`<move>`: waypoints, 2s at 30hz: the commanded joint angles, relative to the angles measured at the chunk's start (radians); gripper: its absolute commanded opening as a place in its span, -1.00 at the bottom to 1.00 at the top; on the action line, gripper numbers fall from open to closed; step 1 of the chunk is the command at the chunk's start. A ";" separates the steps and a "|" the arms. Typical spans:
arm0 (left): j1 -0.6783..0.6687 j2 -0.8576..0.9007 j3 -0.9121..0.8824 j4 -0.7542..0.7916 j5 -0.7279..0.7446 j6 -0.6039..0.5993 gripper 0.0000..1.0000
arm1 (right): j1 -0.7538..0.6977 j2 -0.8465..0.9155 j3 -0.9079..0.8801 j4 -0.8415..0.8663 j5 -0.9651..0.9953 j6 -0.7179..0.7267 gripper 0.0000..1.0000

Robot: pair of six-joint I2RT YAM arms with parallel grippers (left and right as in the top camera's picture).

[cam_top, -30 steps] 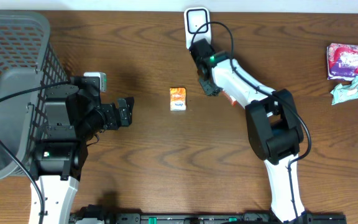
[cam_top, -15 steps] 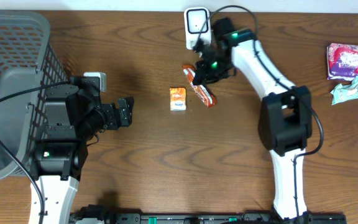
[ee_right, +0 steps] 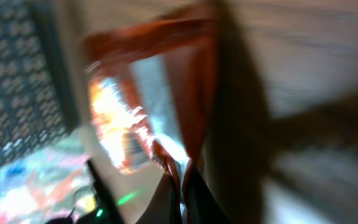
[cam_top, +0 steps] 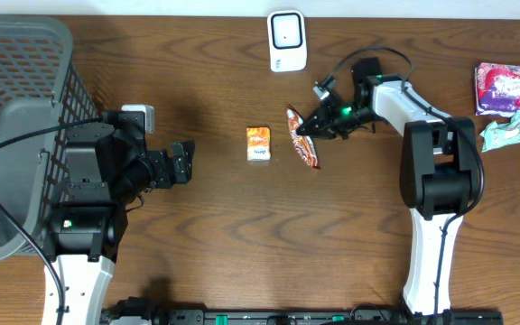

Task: Scan the item barcode

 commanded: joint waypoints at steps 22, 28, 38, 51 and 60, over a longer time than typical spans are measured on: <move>0.003 0.004 -0.005 0.002 0.005 0.013 0.94 | 0.025 0.008 0.383 -0.412 0.578 -0.029 0.30; 0.003 0.004 -0.005 0.002 0.005 0.013 0.94 | 0.112 0.008 0.376 -0.382 0.683 -0.023 0.45; 0.003 0.004 -0.005 0.002 0.005 0.013 0.94 | 0.215 0.008 0.292 -0.264 0.867 0.037 0.72; 0.003 0.004 -0.005 0.002 0.005 0.013 0.94 | 0.235 0.008 0.172 -0.163 0.867 0.036 -0.87; 0.003 0.004 -0.005 0.002 0.005 0.013 0.94 | 0.218 0.004 0.296 -0.238 0.852 0.036 -0.98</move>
